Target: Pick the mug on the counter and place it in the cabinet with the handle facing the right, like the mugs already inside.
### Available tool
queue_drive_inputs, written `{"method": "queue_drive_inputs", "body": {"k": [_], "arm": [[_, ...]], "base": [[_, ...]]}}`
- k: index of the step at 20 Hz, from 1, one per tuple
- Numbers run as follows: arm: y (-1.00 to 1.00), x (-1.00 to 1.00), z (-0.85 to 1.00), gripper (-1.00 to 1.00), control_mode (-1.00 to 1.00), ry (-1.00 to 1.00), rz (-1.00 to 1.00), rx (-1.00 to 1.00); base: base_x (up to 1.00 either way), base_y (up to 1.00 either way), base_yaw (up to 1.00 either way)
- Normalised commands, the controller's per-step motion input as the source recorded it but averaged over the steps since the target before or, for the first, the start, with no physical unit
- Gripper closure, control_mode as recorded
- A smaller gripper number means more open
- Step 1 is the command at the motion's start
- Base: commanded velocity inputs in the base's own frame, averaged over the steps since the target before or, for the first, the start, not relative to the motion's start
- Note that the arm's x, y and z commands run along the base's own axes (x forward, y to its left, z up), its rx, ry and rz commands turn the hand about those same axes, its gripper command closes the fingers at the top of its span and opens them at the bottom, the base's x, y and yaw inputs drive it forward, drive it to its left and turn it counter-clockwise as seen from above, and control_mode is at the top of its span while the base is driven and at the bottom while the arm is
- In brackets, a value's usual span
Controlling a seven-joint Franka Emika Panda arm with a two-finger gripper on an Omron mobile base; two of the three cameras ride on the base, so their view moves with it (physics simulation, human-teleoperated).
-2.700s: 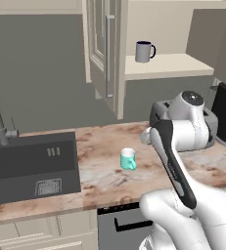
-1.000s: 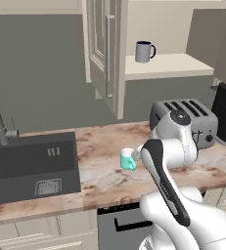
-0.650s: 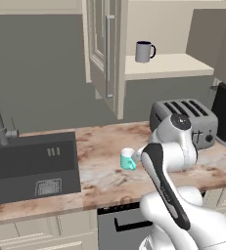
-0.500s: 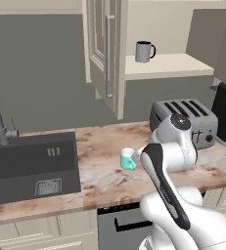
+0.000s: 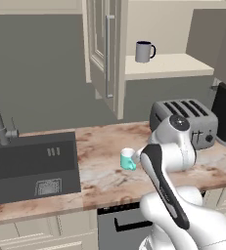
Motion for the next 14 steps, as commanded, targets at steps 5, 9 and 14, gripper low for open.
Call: {"method": "queue_drive_inputs", "body": {"k": [5,9,14], "arm": [[0.00,0.11,-0.21,-1.00,-1.00,0.00,0.00,0.00],[0.00,0.18,-0.18,-1.00,-1.00,0.00,0.00,0.00],[0.00,0.20,-0.17,-1.00,-1.00,0.00,0.00,0.00]], "base": [[0.00,0.00,0.00],[0.00,0.00,0.00],[0.00,0.00,0.00]]}}
